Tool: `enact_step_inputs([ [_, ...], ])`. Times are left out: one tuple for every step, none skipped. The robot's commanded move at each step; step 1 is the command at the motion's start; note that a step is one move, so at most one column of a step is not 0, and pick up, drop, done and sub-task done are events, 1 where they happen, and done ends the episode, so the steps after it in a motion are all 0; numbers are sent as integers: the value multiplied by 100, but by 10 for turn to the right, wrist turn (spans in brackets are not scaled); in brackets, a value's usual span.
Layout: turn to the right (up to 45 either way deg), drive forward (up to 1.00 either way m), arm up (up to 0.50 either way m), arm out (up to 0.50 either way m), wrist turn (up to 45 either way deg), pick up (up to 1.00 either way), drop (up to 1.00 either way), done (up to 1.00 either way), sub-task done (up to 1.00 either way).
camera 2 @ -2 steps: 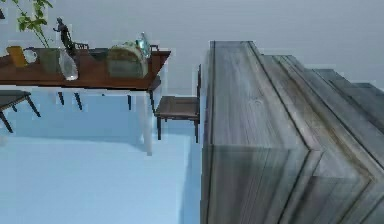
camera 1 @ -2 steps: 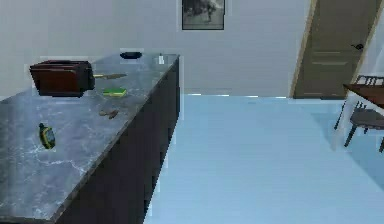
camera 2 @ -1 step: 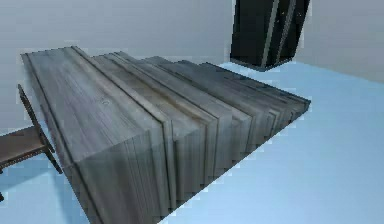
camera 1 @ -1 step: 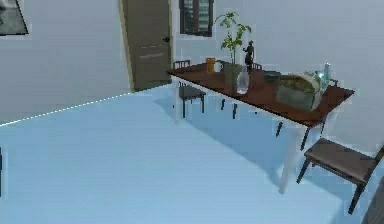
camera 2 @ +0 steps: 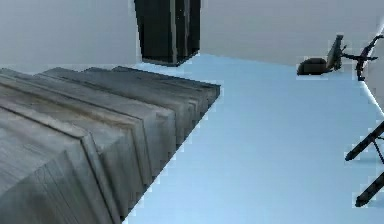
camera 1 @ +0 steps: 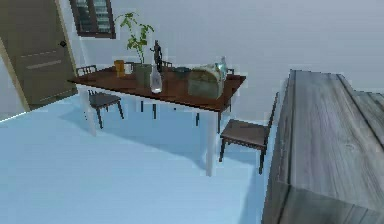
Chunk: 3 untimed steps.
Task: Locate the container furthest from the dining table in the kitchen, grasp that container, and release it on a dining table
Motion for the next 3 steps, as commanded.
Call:
enact_step_inputs([
  [0,50,0,0,0,0,0,0,0],
  [-450,0,0,0,0,0,0,0,0],
  [-450,0,0,0,0,0,0,0,0],
])
